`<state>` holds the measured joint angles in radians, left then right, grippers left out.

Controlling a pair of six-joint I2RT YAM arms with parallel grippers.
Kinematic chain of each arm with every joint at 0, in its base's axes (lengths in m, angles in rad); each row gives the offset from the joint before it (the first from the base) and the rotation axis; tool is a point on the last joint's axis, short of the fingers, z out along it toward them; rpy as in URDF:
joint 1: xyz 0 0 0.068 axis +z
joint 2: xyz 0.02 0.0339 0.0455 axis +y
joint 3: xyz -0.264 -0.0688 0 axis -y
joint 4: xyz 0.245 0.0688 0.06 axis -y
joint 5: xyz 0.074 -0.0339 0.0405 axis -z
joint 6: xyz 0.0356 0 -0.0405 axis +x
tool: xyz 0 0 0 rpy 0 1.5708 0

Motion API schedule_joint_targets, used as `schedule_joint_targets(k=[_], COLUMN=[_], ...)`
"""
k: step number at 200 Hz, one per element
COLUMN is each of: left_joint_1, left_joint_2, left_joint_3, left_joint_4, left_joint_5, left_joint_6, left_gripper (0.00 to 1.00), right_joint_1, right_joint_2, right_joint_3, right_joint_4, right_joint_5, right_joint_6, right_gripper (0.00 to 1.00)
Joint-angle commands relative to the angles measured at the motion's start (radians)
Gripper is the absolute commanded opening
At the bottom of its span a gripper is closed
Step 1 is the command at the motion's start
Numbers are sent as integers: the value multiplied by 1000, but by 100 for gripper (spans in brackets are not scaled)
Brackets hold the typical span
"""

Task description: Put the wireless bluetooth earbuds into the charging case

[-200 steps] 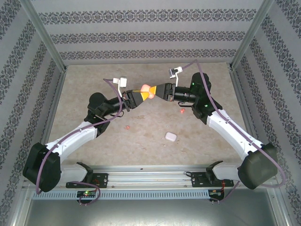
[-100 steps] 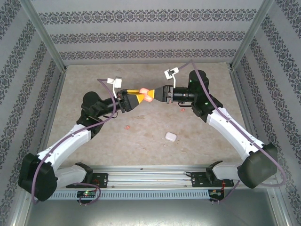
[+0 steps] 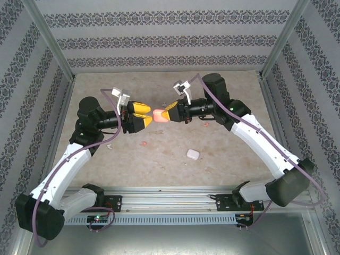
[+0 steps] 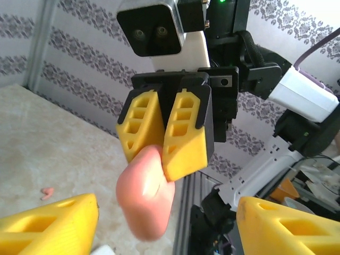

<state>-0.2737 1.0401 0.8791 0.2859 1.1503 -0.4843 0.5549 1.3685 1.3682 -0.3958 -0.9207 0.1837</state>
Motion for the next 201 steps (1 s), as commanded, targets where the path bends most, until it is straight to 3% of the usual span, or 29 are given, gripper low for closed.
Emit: schedule_joint_targets(k=[1,34,85,128,201], left_joint_1=[6,3,0,-7,-10], left_joint_2=[30,61,52,70,120], left_joint_3=[-17,-42,-53,-47,-57], left_joint_4=[174,250,104,105,282], left_joint_5=[90,94,51,54,60], left_joint_6=[-110,-194,-114,-125,-241], left_gripper=[67,62,59,53,42], right_joint_1=[16,28,30,31,45], right_joint_2=[18,20,13,25,43], right_joint_3=[43,36,26,26,29], right_joint_4=[-23,25,79,119,120], right_joint_5=[6,16,45,39,29], right_joint_6=[-61,-43,-20,3,4], right_gripper=[11,10,10,10,10])
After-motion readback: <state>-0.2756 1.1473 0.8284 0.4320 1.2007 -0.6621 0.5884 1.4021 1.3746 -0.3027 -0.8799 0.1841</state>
